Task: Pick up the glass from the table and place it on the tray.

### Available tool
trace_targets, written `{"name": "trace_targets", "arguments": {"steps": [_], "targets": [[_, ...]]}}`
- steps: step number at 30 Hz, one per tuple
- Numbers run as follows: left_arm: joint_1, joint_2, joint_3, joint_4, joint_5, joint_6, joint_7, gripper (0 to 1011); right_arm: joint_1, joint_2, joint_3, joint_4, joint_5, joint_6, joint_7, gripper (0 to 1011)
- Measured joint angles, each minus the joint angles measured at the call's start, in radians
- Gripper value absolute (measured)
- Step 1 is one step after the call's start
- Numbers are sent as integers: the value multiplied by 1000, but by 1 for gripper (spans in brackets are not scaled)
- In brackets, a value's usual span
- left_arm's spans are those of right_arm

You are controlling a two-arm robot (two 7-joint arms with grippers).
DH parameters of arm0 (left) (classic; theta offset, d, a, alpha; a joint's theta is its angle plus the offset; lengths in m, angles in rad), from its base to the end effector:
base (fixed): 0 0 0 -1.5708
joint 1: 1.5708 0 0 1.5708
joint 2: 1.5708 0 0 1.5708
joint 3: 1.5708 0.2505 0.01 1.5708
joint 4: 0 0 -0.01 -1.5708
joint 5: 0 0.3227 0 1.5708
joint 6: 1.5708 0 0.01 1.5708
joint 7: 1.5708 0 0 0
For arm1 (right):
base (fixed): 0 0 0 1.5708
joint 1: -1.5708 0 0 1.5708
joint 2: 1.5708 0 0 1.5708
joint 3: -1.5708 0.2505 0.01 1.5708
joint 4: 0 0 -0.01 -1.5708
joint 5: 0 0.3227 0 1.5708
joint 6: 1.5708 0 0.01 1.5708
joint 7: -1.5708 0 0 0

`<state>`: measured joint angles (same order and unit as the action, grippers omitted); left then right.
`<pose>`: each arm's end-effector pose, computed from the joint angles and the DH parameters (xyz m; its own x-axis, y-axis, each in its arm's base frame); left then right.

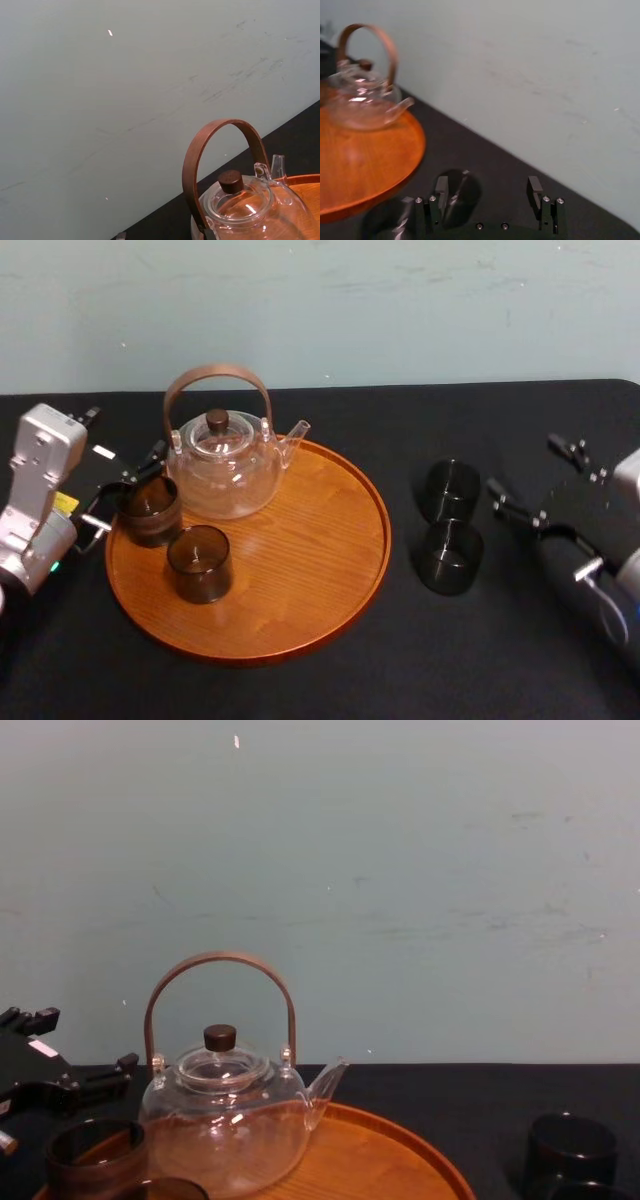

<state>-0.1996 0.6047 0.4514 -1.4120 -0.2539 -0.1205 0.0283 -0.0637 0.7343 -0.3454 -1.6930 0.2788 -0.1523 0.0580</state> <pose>0.3648 0.0565 -0.2731 0.2922 0.8803 0.3738 -0.9553 0.2873 0.0702 0.3053 -0.0609 -0.2592 0.4342 -0.8220 0.3685 0.8953 0.4391 -0.0754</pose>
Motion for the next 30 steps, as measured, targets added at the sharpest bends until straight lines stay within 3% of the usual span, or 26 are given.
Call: {"name": "trace_targets", "arguments": {"steps": [7, 12, 30], "targets": [[0, 0, 0, 0, 0, 0, 0, 1001, -95, 33, 7, -85, -17, 34, 9, 1002], [0, 0, 0, 0, 0, 0, 0, 1001, -144, 37, 18, -121, 1, 36, 32, 1002], [0, 0, 0, 0, 0, 0, 0, 1001, -178, 4, 54, -122, 94, 78, 135, 1003]]}}
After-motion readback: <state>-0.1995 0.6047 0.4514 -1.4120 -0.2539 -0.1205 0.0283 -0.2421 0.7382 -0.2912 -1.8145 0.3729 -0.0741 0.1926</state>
